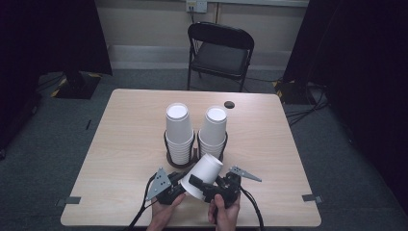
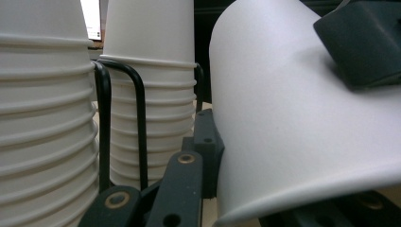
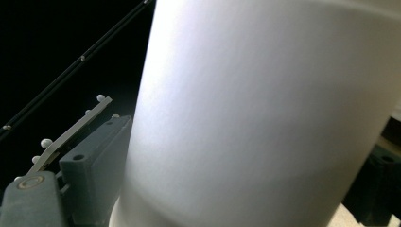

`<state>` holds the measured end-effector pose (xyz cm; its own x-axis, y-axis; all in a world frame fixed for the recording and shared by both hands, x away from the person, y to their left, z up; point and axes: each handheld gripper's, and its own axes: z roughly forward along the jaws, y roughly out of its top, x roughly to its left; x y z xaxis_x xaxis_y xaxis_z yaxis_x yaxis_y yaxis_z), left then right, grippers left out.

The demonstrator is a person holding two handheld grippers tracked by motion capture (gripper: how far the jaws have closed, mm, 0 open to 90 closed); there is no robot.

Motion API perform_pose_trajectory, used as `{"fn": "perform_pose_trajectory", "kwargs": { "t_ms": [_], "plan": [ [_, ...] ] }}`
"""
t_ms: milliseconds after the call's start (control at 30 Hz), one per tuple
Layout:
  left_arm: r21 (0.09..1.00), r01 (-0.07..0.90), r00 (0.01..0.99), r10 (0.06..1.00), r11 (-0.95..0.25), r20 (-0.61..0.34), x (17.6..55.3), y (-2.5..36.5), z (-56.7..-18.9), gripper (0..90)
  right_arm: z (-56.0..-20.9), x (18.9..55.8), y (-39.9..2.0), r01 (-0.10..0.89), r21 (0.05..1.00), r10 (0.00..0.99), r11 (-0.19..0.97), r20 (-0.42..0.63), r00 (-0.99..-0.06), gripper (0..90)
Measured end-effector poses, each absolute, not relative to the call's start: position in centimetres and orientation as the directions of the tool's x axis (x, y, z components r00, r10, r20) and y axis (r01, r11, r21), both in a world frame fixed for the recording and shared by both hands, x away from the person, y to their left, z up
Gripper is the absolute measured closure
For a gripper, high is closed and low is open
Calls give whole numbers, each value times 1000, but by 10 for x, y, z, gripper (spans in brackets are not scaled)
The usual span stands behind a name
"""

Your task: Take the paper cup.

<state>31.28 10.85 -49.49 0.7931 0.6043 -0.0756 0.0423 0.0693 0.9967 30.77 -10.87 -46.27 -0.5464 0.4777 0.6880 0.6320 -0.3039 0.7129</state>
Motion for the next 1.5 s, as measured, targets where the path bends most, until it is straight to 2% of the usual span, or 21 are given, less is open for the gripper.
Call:
{"fn": "perform_pose_trajectory", "kwargs": {
  "t_ms": [433,667,900,1200,1267,1400,1500],
  "plan": [
    [994,100,837,538,36,-103,313,112,-495,844,-454,314,-121,580,737,518,-347,667,-536,120],
    [989,147,867,481,-3,-127,315,117,-494,846,-449,321,-127,518,771,579,-370,628,-520,146],
    [983,175,870,477,-60,-126,318,120,-492,848,-444,320,-131,469,800,610,-374,593,-526,134],
    [973,179,866,493,-143,-87,321,124,-486,850,-440,314,-140,388,862,638,-327,504,-581,130],
    [969,176,859,508,-175,-65,322,127,-483,851,-441,310,-144,338,895,658,-291,443,-608,129],
    [968,193,856,511,-163,-84,322,129,-479,852,-442,306,-150,324,915,698,-240,395,-598,129],
    [959,188,853,519,-212,-52,323,130,-476,853,-443,304,-154,310,921,687,-235,383,-617,129]
  ]
}}
